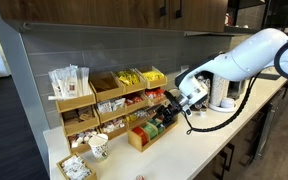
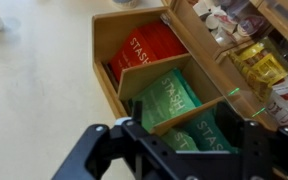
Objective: Put the green sachet in the second compartment from the left of the wooden case on the counter
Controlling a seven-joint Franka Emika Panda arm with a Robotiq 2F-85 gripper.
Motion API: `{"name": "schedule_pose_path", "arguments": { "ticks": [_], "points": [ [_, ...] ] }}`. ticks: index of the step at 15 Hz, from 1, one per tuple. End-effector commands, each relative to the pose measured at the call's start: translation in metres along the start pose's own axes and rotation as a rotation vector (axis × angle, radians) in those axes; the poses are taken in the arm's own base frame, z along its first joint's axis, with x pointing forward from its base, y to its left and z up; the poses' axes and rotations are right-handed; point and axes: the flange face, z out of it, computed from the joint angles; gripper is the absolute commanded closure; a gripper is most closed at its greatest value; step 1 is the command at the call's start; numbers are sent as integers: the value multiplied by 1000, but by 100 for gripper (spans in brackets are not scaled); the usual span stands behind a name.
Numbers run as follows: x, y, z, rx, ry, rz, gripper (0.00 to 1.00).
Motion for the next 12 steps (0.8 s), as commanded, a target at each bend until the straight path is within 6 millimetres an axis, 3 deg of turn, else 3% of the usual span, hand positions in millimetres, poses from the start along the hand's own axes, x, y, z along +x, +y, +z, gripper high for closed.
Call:
{"name": "schedule_pose_path", "arguments": {
  "ticks": [1,6,12],
  "points": [
    [1,7,-10,-17,20,-19,0],
    [-1,24,-31,-55,54,-103,0],
    [-16,55,-68,-123,150,-411,0]
  ]
}}
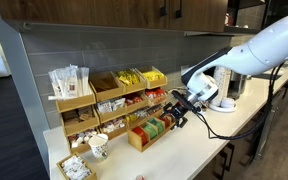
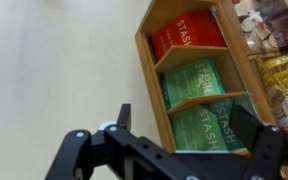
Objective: Put the green sachet in the second compartment from the left of the wooden case on the counter
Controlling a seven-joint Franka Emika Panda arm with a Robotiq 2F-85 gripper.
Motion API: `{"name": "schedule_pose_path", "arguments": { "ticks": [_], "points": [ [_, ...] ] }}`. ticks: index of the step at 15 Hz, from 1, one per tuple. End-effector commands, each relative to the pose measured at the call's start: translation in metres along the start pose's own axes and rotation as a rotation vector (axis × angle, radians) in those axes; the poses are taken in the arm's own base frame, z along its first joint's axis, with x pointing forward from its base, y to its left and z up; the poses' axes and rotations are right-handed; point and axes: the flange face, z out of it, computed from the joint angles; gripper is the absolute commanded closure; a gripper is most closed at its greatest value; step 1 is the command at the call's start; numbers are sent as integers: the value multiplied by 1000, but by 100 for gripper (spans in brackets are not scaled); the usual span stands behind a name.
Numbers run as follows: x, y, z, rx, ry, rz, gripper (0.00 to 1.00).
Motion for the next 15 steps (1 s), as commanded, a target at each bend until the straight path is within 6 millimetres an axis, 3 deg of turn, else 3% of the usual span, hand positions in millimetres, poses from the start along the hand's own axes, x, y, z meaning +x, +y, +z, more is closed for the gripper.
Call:
{"name": "schedule_pose_path", "arguments": {
  "ticks": [1,6,15],
  "points": [
    [-17,31,-29,-51,64,-184,0],
    [-51,55,-58,-129,148,-436,0],
    [-119,75,-101,-125,260,-825,0]
  ]
}}
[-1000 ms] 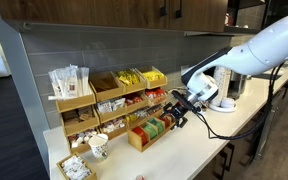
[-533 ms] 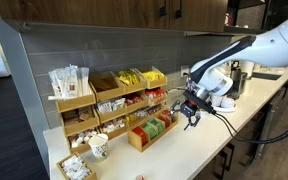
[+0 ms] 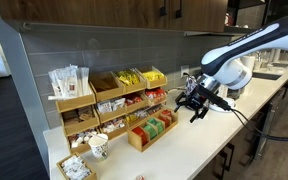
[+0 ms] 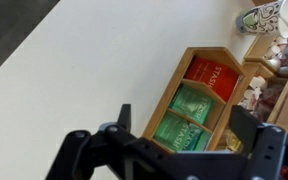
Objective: Put the green sachet in the second compartment from the left of the wooden case on the counter
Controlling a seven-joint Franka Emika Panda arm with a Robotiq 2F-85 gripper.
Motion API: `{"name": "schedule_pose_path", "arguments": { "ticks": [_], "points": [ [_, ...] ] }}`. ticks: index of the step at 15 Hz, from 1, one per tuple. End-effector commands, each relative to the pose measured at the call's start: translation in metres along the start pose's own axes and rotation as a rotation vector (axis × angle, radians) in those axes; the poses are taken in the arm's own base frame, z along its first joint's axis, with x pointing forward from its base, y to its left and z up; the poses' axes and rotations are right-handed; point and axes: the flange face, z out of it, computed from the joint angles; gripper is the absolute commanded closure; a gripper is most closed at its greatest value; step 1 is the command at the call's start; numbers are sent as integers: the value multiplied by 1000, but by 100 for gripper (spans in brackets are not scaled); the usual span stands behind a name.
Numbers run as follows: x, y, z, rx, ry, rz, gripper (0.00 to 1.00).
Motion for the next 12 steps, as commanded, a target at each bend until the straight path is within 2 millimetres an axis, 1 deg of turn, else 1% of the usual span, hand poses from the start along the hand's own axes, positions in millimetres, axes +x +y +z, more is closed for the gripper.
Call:
{"name": "schedule_pose_path", "arguments": {
  "ticks": [1,6,7,9,12],
  "points": [
    [-25,3,-18,8,47,-105,0],
    [-46,2,-36,30,83,-216,0],
    [-32,-6,-31,35,58,-167,0],
    [-38,-5,-36,41,65,-189,0],
    [-40,-4,-38,42,67,-195,0]
  ]
}}
